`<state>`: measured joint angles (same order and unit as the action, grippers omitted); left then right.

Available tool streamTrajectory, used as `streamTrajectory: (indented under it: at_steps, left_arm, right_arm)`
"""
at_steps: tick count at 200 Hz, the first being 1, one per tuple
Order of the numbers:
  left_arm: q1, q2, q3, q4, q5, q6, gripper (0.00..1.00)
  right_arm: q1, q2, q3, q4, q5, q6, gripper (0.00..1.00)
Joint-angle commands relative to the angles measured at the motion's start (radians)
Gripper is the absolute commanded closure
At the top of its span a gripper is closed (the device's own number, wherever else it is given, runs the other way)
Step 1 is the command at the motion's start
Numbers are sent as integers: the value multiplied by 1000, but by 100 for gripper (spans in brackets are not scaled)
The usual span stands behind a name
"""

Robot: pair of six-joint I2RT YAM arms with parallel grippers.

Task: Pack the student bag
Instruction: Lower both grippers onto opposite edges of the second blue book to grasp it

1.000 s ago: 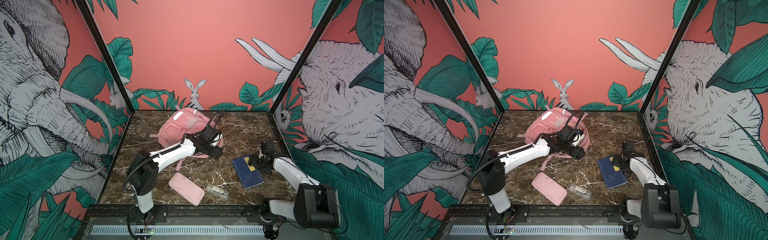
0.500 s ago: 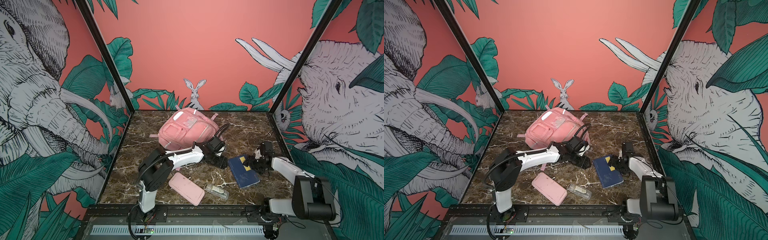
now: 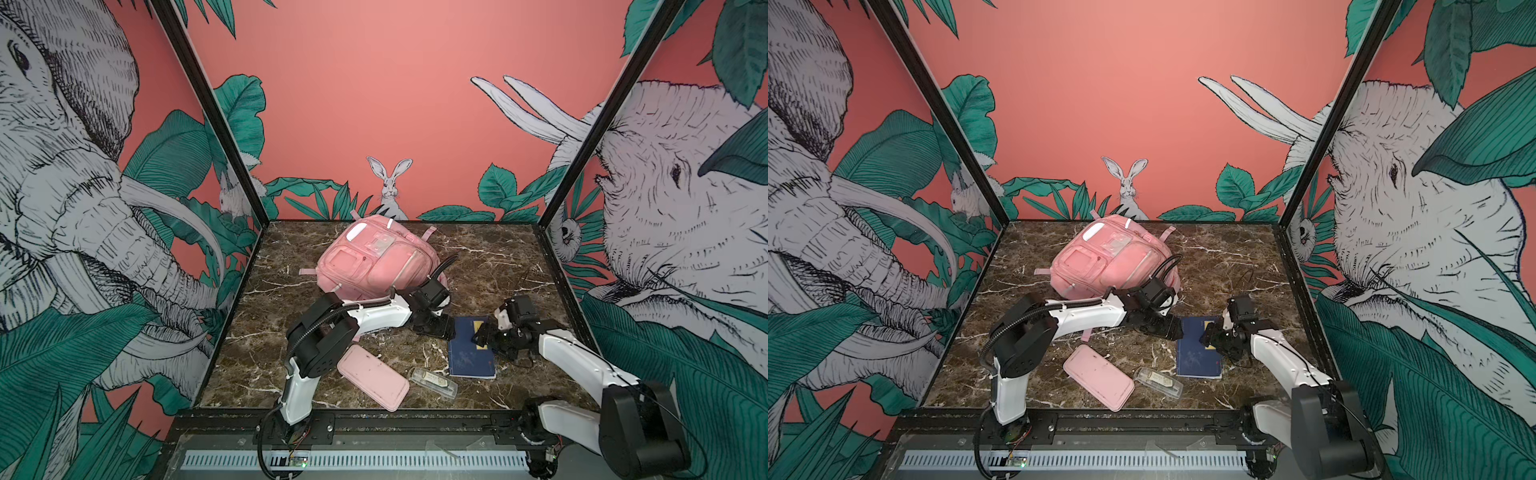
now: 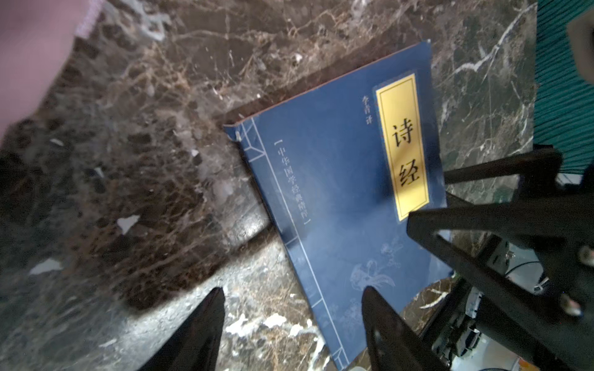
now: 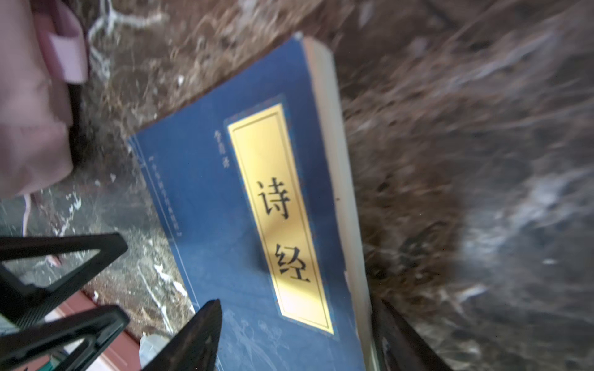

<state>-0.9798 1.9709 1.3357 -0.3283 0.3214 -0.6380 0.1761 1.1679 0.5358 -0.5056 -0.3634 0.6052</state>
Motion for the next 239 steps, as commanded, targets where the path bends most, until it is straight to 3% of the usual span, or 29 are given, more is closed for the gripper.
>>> streamTrajectory:
  at_steps: [1,45,102,135,183,239]
  left_arm:
    - [7,-1,-26,14,16,-20,32]
    - [9,13,-29,26,60,-23,36]
    - [9,42,-46,62,116,-70,39]
    - [9,68,-59,89,146,-101,39]
    - [9,95,-54,107,186,-121,40]
    - [14,117,-46,196,248,-156,40]
  right_arm:
    - [3,-31,29,-59,36,-14,27]
    - [3,-21,27,-63,115,-24,30]
    - [11,13,-9,2,59,-18,60]
    - [14,32,-23,19,74,-14,71]
    - [34,84,-34,76,73,14,82]
    - [63,135,-21,113,90,31,83]
